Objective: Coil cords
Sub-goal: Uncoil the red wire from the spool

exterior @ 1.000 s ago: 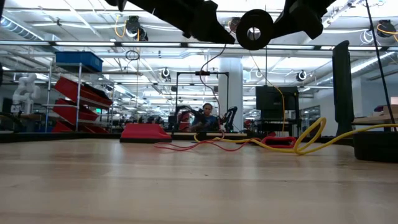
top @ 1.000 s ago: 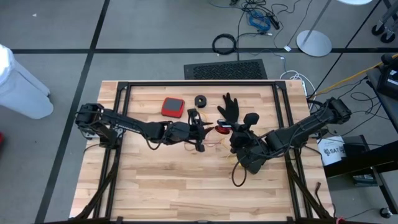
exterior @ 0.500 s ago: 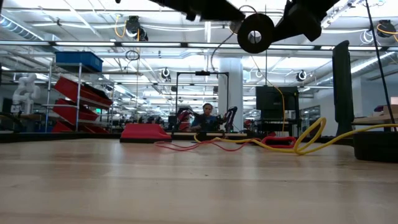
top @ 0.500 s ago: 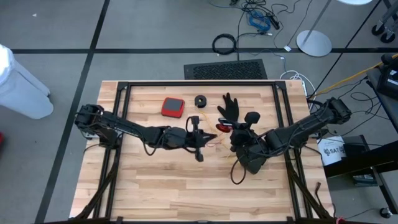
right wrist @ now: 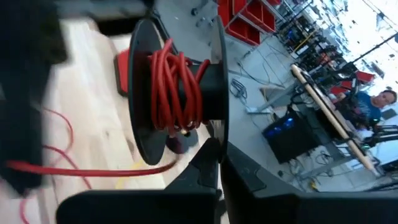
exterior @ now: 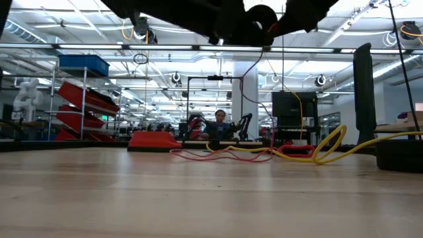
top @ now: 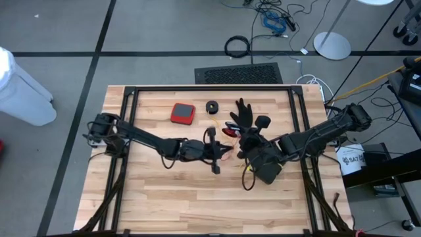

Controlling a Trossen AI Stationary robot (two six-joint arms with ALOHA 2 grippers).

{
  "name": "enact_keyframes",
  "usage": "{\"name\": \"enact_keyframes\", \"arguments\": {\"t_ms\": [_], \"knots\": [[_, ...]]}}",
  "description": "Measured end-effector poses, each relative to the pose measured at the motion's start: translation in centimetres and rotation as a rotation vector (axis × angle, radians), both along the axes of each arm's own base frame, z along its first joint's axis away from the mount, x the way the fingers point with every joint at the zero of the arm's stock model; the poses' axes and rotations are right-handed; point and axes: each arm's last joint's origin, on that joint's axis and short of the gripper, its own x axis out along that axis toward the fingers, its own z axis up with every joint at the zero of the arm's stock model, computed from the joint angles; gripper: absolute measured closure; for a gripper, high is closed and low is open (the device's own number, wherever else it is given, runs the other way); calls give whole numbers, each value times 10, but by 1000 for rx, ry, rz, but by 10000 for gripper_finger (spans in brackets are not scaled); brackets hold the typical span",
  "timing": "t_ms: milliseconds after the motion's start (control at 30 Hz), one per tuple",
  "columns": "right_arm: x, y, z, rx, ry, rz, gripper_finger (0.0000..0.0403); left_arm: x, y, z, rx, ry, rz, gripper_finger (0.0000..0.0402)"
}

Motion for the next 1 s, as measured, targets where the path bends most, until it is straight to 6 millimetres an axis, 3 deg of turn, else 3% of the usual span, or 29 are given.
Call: {"name": "enact_keyframes", "arguments": {"t_ms": [233, 500, 633, 867, 1000], "knots": [[6, 2, 6, 32, -66, 29, 403, 2, 15, 0, 19, -7, 90, 400], [0, 11, 6, 46, -46, 85, 403, -6, 38, -23, 109, 250, 287, 400], [-8, 10, 3, 69, -15, 66, 403, -12, 42, -24, 160, 313, 372, 400], [-21, 2, -9, 150, 72, -8, 403, -24, 41, 7, 146, 237, 393, 401], [-21, -5, -10, 150, 79, -41, 403, -27, 27, 28, 88, 126, 280, 401]]}}
